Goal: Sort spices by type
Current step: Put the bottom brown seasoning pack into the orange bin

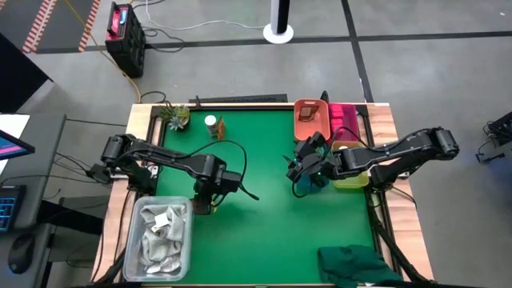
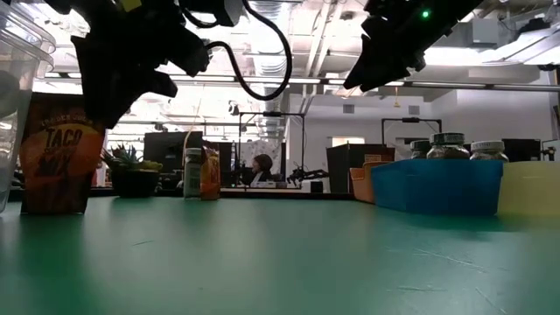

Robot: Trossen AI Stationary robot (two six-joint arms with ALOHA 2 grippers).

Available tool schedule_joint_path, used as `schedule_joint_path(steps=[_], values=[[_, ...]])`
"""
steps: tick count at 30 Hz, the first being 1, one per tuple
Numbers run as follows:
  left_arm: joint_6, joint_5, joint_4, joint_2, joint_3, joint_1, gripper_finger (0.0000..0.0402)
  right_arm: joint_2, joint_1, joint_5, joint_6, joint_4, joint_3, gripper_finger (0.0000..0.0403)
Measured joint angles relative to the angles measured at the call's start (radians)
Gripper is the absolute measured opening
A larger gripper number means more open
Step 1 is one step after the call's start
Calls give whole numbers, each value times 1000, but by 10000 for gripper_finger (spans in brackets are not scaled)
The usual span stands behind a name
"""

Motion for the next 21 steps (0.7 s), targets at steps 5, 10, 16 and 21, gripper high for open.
schedule_joint_path(steps=[5,10,16,21], values=[[2,-3,2,0,0,1,14,0,0,0,0,0,0,329],[51,-80,15,0,13,20,2,0,0,0,0,0,0,329],[117,-165,23,0,71,99,1,0,0,0,1,0,0,329],[180,-194,35,0,142,182,1,0,0,0,7,0,0,329]])
